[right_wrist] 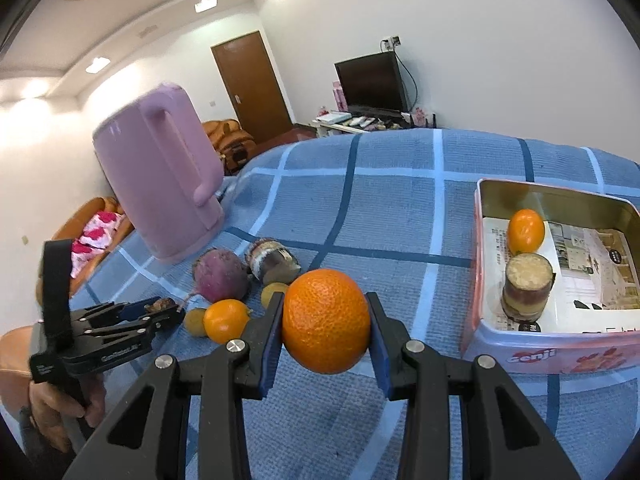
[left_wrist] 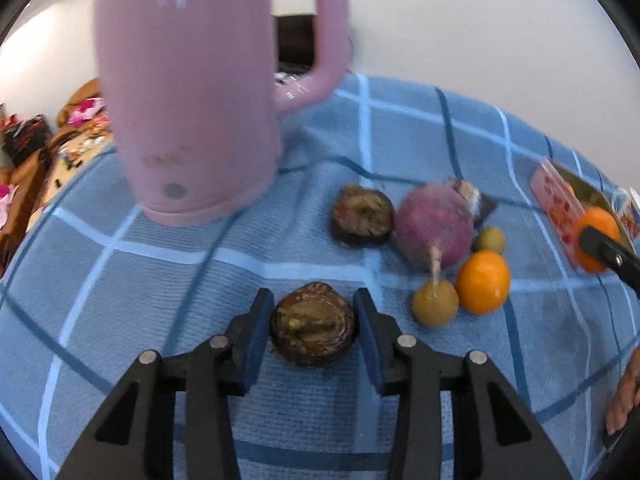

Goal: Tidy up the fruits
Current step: 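Carry the brown root and orange toward the pink tin with both tools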

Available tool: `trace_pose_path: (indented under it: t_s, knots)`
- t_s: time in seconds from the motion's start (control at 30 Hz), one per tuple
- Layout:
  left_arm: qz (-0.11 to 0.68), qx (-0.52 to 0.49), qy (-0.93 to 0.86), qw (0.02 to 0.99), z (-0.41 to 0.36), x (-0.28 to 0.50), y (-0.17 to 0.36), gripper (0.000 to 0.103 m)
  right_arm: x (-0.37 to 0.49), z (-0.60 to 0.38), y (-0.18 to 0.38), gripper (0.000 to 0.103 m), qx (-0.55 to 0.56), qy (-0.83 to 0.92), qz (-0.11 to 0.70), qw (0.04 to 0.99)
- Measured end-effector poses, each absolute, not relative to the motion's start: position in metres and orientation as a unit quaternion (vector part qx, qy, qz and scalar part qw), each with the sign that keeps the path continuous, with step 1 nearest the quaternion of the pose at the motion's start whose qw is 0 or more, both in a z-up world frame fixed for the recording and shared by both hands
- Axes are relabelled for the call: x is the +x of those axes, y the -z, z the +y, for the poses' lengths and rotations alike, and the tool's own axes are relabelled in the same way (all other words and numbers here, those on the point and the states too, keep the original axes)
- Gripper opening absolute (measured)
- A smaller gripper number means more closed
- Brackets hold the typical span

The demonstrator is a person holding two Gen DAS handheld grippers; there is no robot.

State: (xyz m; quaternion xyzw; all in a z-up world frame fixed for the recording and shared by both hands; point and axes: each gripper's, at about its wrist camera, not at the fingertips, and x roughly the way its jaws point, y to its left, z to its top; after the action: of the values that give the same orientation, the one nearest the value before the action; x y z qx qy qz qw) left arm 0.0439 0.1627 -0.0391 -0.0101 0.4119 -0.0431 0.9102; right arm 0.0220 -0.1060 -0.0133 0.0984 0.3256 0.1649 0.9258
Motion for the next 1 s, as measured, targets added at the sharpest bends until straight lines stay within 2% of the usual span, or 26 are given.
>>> trace_pose_path:
  t_s: [0.2,0.47,1.0]
  knots:
    - [0.364,-0.032,0.024,0.931,0.159,0.028,0.022,0.043,0.013,-0.121,0.006,0.040,0.106,-0.168,0.305,0.932]
    - [0.319,-0.024,0.055,0.946,0.110,0.015,-0.006,0.043,0.004,-0.150,0.000,0.040,0.111,-0.148,0.287,0.940]
    - [0.301,0.006,0.128,0.945,-0.011,0.022,-0.020,0.043,-0.005,-0.199,-0.012,0.040,0.069,-0.059,0.256,0.962]
